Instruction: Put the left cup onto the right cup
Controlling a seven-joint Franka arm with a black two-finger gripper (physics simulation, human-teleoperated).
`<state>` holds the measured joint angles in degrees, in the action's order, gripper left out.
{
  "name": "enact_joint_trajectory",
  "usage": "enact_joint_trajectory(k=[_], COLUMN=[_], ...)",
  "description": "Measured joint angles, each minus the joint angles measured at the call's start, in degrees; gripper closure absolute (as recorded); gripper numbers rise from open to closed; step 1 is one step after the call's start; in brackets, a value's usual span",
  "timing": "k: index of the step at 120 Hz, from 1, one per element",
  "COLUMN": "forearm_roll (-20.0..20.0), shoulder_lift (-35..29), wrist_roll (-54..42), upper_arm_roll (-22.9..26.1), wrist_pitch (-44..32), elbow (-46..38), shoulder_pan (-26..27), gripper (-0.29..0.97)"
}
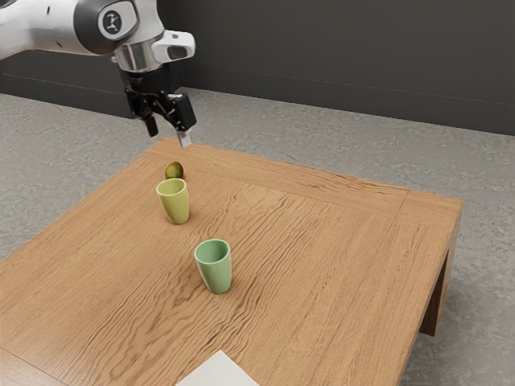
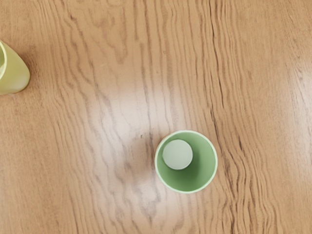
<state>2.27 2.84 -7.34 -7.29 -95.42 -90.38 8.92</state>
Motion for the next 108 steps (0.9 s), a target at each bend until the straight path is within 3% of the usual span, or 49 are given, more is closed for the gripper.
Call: enact_joint_trajectory(k=[38,55,108], forearm_roll=[-0.1,-0.1,2.4], shoulder_lift=[0.8,3.1,22.3], wrist_roll=[-0.8,-0.9,-1.5], upper_arm_roll=[-0.2,-0.4,-5.9], wrist_pitch=[-0.3,-1.4,-4.3], elbow=[0.0,0.7,13.0], shoulder_pan=[-0.5,-3.3,-4.8], gripper=[0.00,0.00,0.00])
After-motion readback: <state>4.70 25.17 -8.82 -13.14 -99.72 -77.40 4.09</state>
